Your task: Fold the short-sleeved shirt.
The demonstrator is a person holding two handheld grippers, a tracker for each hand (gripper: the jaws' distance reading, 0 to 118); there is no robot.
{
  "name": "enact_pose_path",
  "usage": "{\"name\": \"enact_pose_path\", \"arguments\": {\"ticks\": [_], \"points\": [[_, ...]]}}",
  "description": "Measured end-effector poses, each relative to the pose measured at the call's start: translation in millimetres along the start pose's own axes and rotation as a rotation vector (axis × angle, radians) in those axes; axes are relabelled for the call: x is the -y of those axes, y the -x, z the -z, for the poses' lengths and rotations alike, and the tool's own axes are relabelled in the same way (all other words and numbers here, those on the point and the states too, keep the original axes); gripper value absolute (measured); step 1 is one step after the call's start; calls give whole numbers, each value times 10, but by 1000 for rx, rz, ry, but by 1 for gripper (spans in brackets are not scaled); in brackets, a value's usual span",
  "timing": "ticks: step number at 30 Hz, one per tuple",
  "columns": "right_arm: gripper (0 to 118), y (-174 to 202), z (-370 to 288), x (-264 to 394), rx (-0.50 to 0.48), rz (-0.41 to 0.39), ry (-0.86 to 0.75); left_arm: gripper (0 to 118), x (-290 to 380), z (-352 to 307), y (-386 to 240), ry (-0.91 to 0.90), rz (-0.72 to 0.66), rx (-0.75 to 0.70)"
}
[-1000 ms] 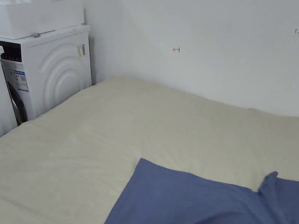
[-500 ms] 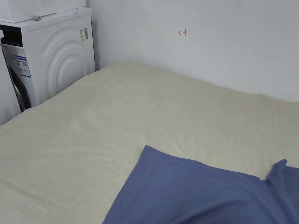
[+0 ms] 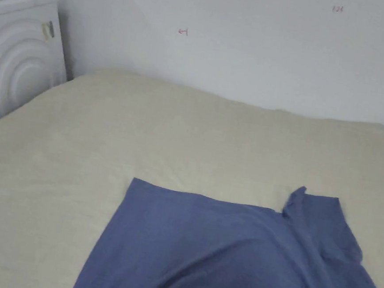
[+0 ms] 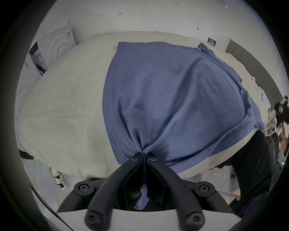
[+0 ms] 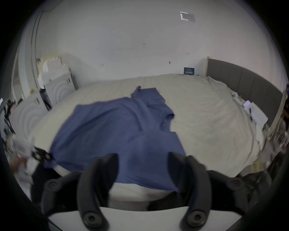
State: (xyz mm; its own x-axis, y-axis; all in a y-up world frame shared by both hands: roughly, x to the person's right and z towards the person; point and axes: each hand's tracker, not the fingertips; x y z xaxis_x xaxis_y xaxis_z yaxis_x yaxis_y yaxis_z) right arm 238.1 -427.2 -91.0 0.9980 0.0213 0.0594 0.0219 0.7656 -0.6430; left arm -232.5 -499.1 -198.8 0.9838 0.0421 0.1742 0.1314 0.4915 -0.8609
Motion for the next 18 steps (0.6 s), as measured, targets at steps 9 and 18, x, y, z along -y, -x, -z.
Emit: {"name": "enact_pose_path", "arguments": {"ticks": [9, 18], "points": [[85, -630, 843, 182, 18, -23, 280, 1, -84, -9, -70, -9, 28, 6], [12, -718, 1008, 191, -63, 19, 331, 1, -84, 1, -67, -9, 12, 9]]}}
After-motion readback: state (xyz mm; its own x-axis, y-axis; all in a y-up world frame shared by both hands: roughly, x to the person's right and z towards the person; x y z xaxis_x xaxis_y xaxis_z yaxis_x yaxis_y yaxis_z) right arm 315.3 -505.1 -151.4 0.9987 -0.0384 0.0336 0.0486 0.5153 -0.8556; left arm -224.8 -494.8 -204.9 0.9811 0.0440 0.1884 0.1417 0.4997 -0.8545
